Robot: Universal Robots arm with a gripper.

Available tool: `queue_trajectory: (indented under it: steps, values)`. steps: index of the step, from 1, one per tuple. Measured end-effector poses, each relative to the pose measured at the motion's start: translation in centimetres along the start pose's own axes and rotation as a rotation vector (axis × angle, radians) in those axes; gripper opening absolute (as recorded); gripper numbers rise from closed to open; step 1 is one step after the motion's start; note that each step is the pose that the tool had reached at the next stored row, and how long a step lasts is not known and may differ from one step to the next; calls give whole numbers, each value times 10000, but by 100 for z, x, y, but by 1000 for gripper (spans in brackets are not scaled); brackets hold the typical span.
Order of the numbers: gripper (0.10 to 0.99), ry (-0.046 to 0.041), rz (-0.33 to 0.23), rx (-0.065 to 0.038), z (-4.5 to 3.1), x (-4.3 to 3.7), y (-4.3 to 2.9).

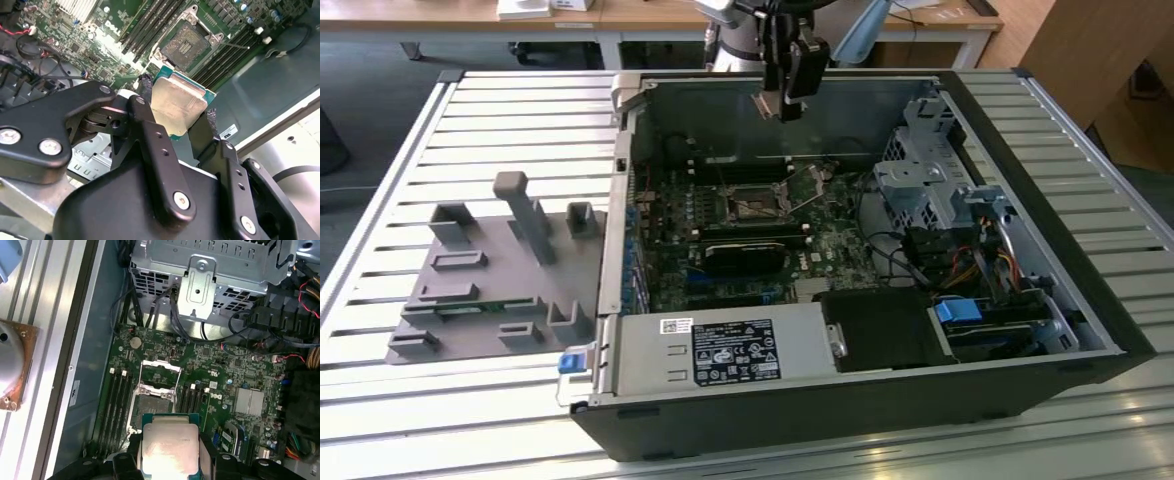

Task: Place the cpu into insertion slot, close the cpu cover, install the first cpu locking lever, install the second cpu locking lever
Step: 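Place the cpu into insertion slot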

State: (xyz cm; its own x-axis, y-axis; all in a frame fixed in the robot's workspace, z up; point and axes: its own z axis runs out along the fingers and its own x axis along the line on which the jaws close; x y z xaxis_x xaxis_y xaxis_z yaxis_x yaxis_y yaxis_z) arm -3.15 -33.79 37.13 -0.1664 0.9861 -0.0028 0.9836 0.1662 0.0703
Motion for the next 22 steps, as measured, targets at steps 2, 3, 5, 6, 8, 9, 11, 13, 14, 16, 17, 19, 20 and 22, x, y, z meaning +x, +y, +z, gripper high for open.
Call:
queue_trajectory:
  steps: [2,3,5,6,8,9,11,13,14,16,17,19,20,22]
  values:
    - [541,-8,94,-1,25,20,2]
    - [541,-8,116,-1,40,25,2]
    - [541,-11,143,-1,68,29,1]
    - [541,-11,152,-1,81,29,0]
    - [541,-13,167,1,104,30,-2]
    - [541,-14,173,2,113,30,-3]
    - [541,-40,217,-15,131,30,-5]
    - [541,-57,326,-19,147,30,-6]
    - [541,-69,435,-22,155,30,-6]
    - [541,-88,675,-23,171,31,-7]
    - [541,-91,740,-23,181,31,-8]
    - [541,-92,762,-24,198,31,-9]
    - [541,-93,763,-23,206,31,-10]
    - [541,-93,764,-22,220,31,-11]
